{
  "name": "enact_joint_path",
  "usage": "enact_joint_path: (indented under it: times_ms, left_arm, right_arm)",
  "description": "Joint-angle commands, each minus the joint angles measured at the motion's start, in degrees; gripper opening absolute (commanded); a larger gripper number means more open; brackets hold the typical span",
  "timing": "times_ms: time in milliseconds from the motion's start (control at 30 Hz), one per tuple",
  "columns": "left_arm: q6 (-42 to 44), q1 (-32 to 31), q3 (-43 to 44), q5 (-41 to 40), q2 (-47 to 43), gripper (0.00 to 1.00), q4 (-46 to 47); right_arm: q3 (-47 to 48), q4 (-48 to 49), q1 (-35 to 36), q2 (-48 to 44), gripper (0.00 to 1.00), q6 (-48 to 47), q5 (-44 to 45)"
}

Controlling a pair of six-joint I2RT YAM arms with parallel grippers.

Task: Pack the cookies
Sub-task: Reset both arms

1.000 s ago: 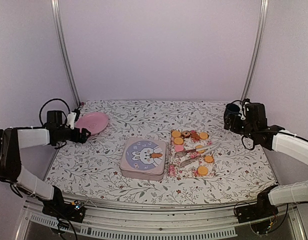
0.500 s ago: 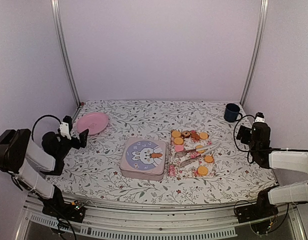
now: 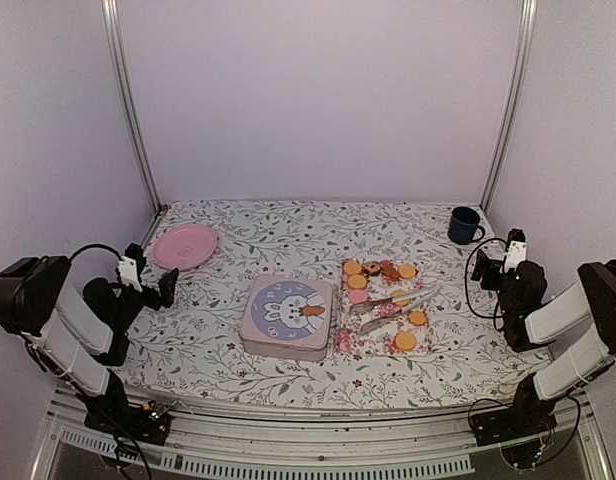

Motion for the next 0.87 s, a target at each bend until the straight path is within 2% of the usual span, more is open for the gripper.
enact_joint_path:
  times_ms: [0,67,133,833]
  left_arm:
    - [0.55,-0.27,-3.61,0.14,1.82,0.99,17.27]
    - [0.40,-0.29,-4.15,-0.37,2.23,0.99,18.71]
    - [0.16,-0.36,-4.67,-0.82,2.25,1.00,19.60]
    - [0.08,-0.38,-4.83,-1.13,2.27,0.99,19.79]
  right_arm:
    - [-3.17,18.51,-0.30,6.22,0.99,-5.77,-8.06]
    - [0.23,12.33,-0.38,6.37,0.99,-5.41,-9.08]
    - [1.45,10.05,-1.26,6.39,0.99,-5.18,-10.37]
    - [1.53,10.69,-2.34,6.82,0.99,-3.85,-10.88]
